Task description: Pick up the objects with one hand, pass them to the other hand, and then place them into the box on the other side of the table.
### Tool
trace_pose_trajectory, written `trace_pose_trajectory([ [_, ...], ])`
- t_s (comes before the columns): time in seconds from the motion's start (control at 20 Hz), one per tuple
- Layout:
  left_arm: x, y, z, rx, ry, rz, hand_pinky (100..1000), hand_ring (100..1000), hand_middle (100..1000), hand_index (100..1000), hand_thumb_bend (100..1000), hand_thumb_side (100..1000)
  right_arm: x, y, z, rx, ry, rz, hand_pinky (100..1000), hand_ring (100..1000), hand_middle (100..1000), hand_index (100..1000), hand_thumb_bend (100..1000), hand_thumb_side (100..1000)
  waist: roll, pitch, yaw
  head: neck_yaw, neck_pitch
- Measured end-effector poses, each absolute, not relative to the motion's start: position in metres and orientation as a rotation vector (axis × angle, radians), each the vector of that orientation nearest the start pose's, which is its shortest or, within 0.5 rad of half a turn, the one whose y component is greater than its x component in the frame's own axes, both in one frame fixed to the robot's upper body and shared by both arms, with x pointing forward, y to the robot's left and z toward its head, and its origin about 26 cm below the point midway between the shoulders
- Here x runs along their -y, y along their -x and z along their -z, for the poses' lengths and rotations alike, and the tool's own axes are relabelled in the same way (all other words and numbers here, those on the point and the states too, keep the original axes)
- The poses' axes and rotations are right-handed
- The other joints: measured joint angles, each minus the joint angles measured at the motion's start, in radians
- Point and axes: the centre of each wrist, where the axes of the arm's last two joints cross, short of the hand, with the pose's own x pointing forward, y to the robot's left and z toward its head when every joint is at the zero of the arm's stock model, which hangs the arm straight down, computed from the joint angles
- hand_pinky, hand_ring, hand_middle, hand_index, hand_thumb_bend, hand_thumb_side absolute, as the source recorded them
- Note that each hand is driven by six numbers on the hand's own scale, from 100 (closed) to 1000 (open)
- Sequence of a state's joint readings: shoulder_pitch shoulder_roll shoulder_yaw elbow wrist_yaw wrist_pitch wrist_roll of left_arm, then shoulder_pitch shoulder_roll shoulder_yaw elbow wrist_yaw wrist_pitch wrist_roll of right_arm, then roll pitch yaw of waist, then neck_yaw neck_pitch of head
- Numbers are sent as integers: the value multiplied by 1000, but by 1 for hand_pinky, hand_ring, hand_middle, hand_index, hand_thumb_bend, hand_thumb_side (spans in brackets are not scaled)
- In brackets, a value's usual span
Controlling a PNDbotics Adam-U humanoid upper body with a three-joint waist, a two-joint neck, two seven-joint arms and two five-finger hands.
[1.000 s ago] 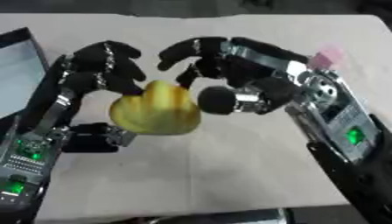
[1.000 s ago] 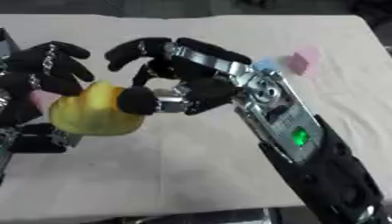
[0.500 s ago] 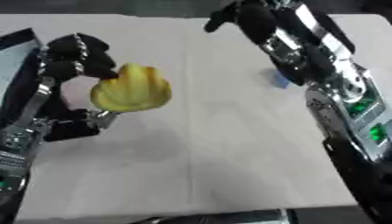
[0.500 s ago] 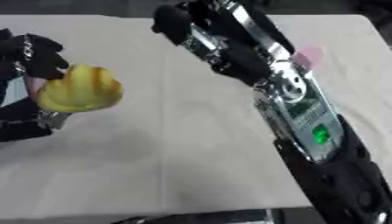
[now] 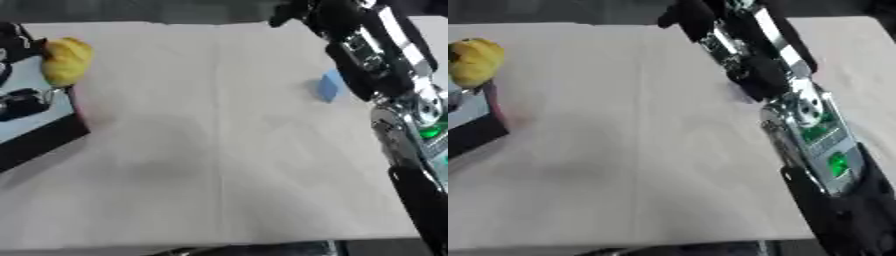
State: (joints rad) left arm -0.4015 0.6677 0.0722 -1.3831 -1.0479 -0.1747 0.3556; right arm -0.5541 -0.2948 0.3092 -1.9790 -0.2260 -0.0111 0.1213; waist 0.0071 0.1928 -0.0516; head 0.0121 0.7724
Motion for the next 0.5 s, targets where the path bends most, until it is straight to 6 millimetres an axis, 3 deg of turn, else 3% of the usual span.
trace_pose_trajectory([
  [0.05, -421, -364, -154, 1603, -1704, 1072, 616, 661, 650, 768, 665, 130, 155, -304, -238, 2324, -506, -737, 865, 642, 809, 888, 356, 612, 2, 0, -2, 0, 0],
  [0.1, -431, -365, -149, 1492, -1722, 1103, 632, 707, 726, 834, 586, 269, 155, -304, -238, 2322, -508, -744, 865, 642, 809, 888, 353, 621, 3, 0, -3, 0, 0],
  [0.15, -440, -365, -144, 1386, -1727, 1138, 647, 741, 765, 876, 589, 263, 155, -304, -238, 2319, -510, -750, 866, 642, 809, 888, 352, 622, 4, 0, -3, 0, 0],
  [0.25, -451, -366, -138, 1227, -1710, 1187, 701, 808, 848, 936, 540, 463, 156, -304, -237, 2311, -512, -758, 866, 641, 809, 889, 349, 622, 3, 0, -3, -2, 0],
  [0.3, -454, -365, -136, 1179, -1696, 1198, 709, 817, 857, 940, 519, 492, 156, -304, -236, 2307, -513, -761, 867, 641, 809, 889, 348, 622, 3, 0, -3, -2, 0],
  [0.35, -455, -365, -136, 1150, -1685, 1199, 709, 817, 857, 940, 519, 492, 156, -303, -235, 2304, -514, -765, 867, 641, 809, 889, 348, 622, 3, 0, -3, -4, 0],
  [0.5, -452, -364, -147, 1179, -1681, 1164, 783, 820, 839, 930, 353, 333, 157, -304, -235, 2302, -513, -775, 871, 641, 807, 891, 345, 622, 1, 0, -2, -7, 0],
])
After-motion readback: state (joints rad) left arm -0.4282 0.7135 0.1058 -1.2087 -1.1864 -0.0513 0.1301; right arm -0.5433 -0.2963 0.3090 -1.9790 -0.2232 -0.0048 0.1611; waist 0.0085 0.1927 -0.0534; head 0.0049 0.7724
